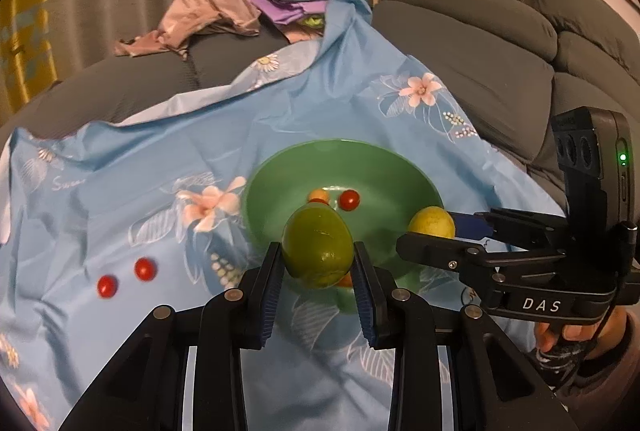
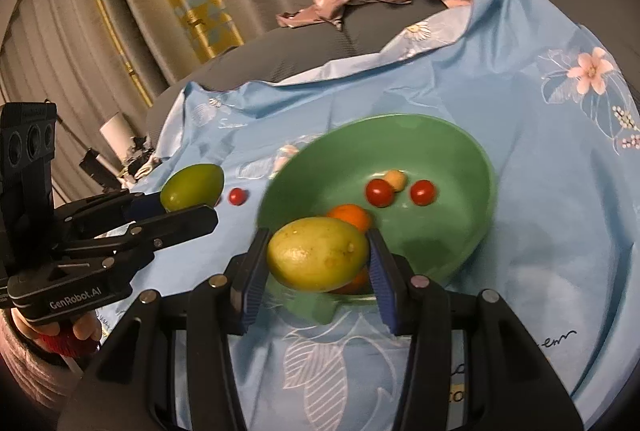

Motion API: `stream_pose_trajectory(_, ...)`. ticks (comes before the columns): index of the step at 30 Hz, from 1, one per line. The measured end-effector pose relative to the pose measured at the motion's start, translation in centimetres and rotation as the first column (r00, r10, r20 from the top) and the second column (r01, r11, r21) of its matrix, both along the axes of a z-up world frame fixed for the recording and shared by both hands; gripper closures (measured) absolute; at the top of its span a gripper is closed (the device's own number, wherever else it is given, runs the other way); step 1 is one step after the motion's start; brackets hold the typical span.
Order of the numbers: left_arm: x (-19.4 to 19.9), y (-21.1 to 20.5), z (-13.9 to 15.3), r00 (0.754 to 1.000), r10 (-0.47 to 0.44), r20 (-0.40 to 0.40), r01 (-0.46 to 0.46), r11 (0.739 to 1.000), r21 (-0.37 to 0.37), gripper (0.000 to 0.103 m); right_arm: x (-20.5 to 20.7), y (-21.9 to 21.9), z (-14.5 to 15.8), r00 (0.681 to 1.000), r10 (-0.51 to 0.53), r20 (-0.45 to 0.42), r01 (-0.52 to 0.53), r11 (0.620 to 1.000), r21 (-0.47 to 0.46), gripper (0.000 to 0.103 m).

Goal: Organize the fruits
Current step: 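Carry the green plum and the large yellow fruit over the green bowl, then open both tools to drop the fruits into the bowl and withdraw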

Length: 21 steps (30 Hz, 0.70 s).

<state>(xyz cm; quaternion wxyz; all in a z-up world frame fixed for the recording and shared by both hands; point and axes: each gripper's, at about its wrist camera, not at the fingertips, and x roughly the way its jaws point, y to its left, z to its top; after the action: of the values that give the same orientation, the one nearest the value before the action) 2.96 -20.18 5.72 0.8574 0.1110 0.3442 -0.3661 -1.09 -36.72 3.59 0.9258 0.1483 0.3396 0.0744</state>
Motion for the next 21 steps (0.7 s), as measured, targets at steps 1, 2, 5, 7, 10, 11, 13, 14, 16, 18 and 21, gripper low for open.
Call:
stream_pose_trajectory(1, 0.2, -0.4, -0.3, 1.0, -0.006, -0.005, 0.006, 1.0, 0.004, 0.069, 0.1, -0.2, -0.2, 1.0, -0.005, -0.004, 0.005, 1.0, 0.001, 0.056)
stream_pose_trajectory(2, 0.5, -0.7, -0.6, 1.0, -0.013, -0.01, 0.013, 1.0, 0.007, 0.069, 0.3, -0.5, -0.4, 1.0, -0.013, -0.009, 0.013, 1.0, 0.001, 0.056)
stream_pose_trajectory(5, 1.2, -1.6, -1.8, 0.999, -0.02, -0.034, 0.021, 0.999, 0.026, 0.069, 0.7, -0.8, -1.0, 0.999, -0.023, -0.024, 0.023, 1.0, -0.01, 0.055)
stream_pose_trajectory(7, 1.6, -2.0, -2.6, 0.998, -0.023, -0.051, 0.025, 0.999, 0.036, 0.069, 0.9, -0.9, -1.3, 0.999, -0.022, -0.031, 0.022, 1.0, -0.015, 0.055)
stream_pose_trajectory(10, 1.8, -2.5, -3.3, 0.997, -0.029, -0.066, 0.033, 0.998, 0.052, 0.069, 1.3, -0.8, -1.7, 0.999, -0.018, -0.038, 0.017, 0.999, -0.031, 0.055)
stream_pose_trajectory(11, 1.9, -2.5, -3.5, 0.997, -0.029, -0.069, 0.033, 0.998, 0.057, 0.069, 1.5, -0.8, -1.8, 0.999, -0.016, -0.041, 0.014, 0.999, -0.032, 0.055)
stream_pose_trajectory(13, 2.0, -2.6, -3.8, 0.997, -0.028, -0.076, 0.032, 0.998, 0.06, 0.069, 1.6, -0.8, -1.9, 0.999, -0.013, -0.041, 0.012, 0.999, -0.035, 0.055)
stream_pose_trajectory(14, 2.0, -2.5, -3.9, 0.997, -0.026, -0.078, 0.031, 0.998, 0.061, 0.069, 1.6, -0.7, -1.9, 0.999, -0.012, -0.041, 0.011, 0.999, -0.038, 0.055)
stream_pose_trajectory(16, 2.1, -2.5, -3.9, 0.996, -0.026, -0.081, 0.031, 0.998, 0.063, 0.069, 1.7, -0.6, -2.0, 0.999, -0.011, -0.041, 0.009, 0.999, -0.045, 0.055)
stream_pose_trajectory(18, 2.0, -2.5, -3.9, 0.997, -0.026, -0.078, 0.031, 0.997, 0.064, 0.069, 1.7, -0.5, -2.0, 0.999, -0.011, -0.041, 0.009, 0.999, -0.052, 0.055)
stream_pose_trajectory(21, 2.0, -2.7, -4.0, 0.997, -0.025, -0.078, 0.03, 0.997, 0.068, 0.069, 1.7, -0.5, -2.0, 0.999, -0.011, -0.042, 0.008, 0.998, -0.057, 0.055)
